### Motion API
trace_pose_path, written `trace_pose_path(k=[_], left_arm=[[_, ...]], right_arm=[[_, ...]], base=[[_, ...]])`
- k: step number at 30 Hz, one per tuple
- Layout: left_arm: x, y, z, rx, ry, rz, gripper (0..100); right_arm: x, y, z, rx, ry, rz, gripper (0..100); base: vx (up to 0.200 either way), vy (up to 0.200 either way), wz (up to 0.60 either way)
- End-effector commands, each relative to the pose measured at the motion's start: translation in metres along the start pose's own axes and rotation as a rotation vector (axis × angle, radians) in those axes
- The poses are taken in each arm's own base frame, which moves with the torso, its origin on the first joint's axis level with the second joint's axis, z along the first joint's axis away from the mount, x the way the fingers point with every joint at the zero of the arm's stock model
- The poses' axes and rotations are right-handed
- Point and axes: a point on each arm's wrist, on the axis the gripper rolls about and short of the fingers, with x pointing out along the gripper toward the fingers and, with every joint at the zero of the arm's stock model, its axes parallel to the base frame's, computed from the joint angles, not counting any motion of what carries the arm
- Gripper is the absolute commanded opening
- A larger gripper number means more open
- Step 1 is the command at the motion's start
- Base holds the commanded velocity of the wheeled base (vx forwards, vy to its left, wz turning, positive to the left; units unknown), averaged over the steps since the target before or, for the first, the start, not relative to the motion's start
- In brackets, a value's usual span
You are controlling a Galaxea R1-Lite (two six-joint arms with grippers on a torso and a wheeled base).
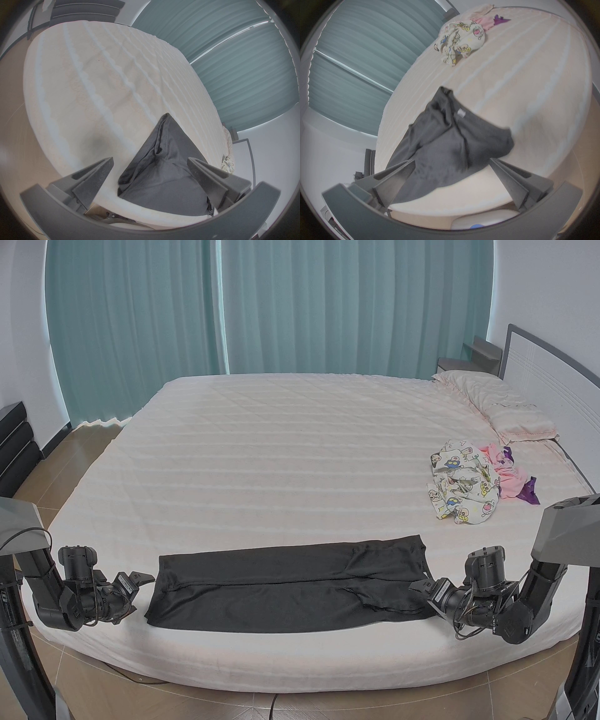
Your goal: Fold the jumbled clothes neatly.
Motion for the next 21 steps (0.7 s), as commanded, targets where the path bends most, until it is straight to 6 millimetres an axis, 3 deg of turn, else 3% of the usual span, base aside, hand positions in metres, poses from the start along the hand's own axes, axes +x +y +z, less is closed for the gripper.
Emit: trace_pose_path(k=[1, 6, 12, 21], left_arm=[[0.001, 0.001, 0.000, -0.002, 0.000, 0.003, 100], [0.001, 0.001, 0.000, -0.003, -0.001, 0.006, 100], [0.001, 0.001, 0.000, -0.003, -0.002, 0.007, 100], [0.001, 0.001, 0.000, -0.002, -0.005, 0.007, 100]], right_arm=[[-0.005, 0.016, -0.022, -0.013, 0.037, 0.034, 100], [0.007, 0.042, -0.037, -0.008, 0.029, 0.085, 100], [0.027, 0.053, -0.046, -0.024, 0.023, 0.105, 100], [0.035, 0.058, -0.056, -0.041, 0.039, 0.118, 100]], base=[[0.000, 0.000, 0.00], [0.000, 0.000, 0.00], [0.000, 0.000, 0.00], [0.000, 0.000, 0.00]])
